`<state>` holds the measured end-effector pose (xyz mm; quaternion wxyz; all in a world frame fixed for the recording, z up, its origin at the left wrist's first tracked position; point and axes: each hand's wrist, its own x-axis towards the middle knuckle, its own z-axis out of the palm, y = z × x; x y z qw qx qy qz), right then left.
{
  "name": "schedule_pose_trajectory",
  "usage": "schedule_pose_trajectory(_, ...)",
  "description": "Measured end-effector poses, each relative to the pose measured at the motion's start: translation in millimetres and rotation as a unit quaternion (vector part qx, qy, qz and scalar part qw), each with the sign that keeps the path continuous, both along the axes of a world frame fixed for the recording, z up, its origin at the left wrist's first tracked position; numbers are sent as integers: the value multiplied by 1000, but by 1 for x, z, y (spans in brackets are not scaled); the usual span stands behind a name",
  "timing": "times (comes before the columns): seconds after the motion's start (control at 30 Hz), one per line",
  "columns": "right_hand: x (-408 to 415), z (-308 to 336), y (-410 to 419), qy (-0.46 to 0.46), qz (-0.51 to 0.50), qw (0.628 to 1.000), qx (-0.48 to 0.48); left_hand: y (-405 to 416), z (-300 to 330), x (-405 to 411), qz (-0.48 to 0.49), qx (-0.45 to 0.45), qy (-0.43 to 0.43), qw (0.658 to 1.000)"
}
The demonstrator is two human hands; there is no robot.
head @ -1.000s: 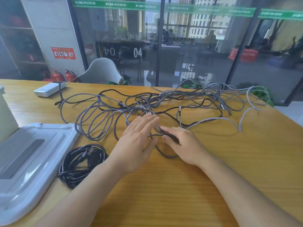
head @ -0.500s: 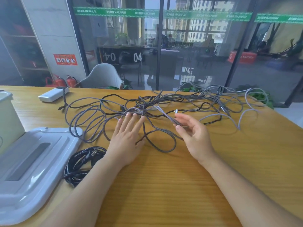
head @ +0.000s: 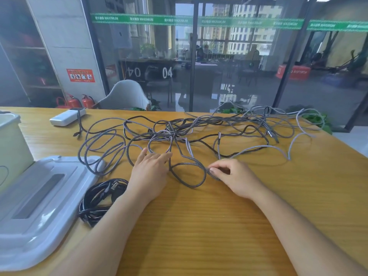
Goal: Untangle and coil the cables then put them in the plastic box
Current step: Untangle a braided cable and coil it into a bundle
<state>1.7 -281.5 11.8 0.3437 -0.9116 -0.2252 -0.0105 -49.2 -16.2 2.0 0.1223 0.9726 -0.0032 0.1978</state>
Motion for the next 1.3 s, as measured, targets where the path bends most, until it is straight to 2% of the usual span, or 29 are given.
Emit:
schedule_pose_trajectory(0.13, 2, -4, 1, -50, 11, 998, 19, 3, -1, -1, -14, -30, -45, 998)
schedule_pose_trajectory(0.27, 5, -1, 0, -97, -27, 986, 130, -3, 0, -3, -41, -43, -83, 995)
schedule_pose_trajectory(0.33, 1, 3, -1, -72, 7, 984, 163, -5, 1, -6, -54, -45, -78, 994)
schedule_pose_trajectory(0.4, -4, 3, -1, -22, 52, 990, 126, -7, 4, -9, -57, -41, -49, 996)
schedule_pose_trajectory(0.5, -5, -2, 2, 0, 63, 994, 86, -8, 5, -13, -51, -16, 11, 999)
schedule_pose_trajectory(0.67, -5, 4, 1, 17, 58, 980, 188, -7, 9, -12, -37, 11, 16, 999)
schedule_pose_trajectory(0.77, -5, 7, 1, 78, 60, 964, 247, -6, 7, -12, -22, -1, 3, 1000)
schedule_pose_trajectory(0.83, -2, 9, 1, 49, 13, 964, 261, -5, 7, -12, -16, -16, -2, 1000)
schedule_pose_trajectory(0.9, 4, 6, -3, -52, -66, 973, 214, -4, 6, -10, -15, -21, -10, 1000)
schedule_pose_trajectory(0.97, 9, 3, -11, -104, -100, 982, 119, -4, 3, -9, -20, -39, -24, 999)
schedule_pose_trajectory(1.07, 12, 0, -17, -46, -99, 992, -60, -7, 2, -10, -26, -89, -78, 993)
schedule_pose_trajectory(1.13, 14, -6, -15, -9, -78, 987, -138, -12, 4, -11, -60, -103, -124, 985)
schedule_pose_trajectory(1.2, 14, -7, -12, 1, -66, 986, -152, -19, 6, -13, -126, -86, -128, 980)
schedule_pose_trajectory(1.3, 16, -6, -11, -9, -59, 987, -150, -27, 1, -12, -200, -48, -67, 976)
